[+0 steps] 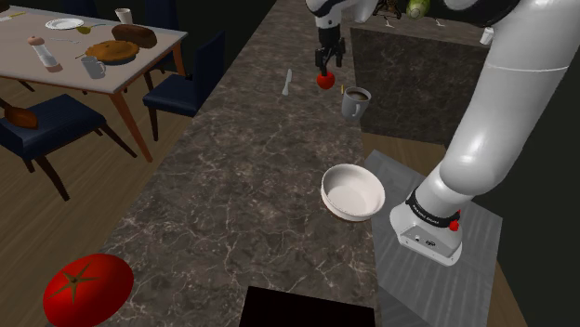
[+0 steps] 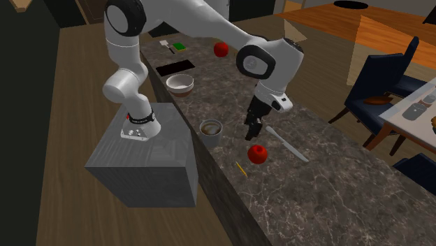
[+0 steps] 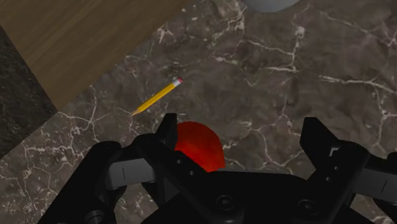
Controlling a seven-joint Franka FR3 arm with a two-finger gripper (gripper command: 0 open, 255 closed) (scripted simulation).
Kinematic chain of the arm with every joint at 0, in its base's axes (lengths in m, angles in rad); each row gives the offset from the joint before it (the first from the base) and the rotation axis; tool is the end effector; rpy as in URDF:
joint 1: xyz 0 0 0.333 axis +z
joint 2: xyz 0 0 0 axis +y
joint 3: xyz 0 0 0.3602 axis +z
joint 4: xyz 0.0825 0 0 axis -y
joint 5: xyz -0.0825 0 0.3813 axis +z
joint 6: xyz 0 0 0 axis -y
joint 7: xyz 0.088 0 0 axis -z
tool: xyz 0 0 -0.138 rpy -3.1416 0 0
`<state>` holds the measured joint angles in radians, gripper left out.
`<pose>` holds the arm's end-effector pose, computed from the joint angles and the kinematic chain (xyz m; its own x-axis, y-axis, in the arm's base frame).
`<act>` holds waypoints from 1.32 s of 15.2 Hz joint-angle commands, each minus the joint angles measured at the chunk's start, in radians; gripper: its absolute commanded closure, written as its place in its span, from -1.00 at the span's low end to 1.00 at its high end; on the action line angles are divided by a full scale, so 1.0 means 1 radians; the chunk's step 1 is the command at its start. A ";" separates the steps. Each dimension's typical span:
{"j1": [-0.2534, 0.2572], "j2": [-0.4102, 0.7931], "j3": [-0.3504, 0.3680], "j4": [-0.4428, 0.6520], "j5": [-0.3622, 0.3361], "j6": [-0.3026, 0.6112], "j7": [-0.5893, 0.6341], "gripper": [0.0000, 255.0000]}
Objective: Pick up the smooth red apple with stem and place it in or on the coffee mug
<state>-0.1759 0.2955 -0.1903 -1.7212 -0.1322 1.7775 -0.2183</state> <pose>0.5733 -0.2263 0.4134 0.9567 -0.1160 -0.2668 -0.0868 -0.9891 0.1187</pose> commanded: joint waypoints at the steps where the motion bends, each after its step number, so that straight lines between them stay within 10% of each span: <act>1: -0.016 0.077 -0.008 0.080 -0.002 -0.007 -0.018 -1.00; 4: -0.041 0.196 -0.017 0.219 -0.001 -0.031 -0.043 -1.00; 20: -0.048 0.198 -0.020 0.122 -0.005 0.069 -0.038 -1.00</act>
<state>-0.2242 0.4935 -0.2099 -1.5993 -0.1374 1.8469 -0.2565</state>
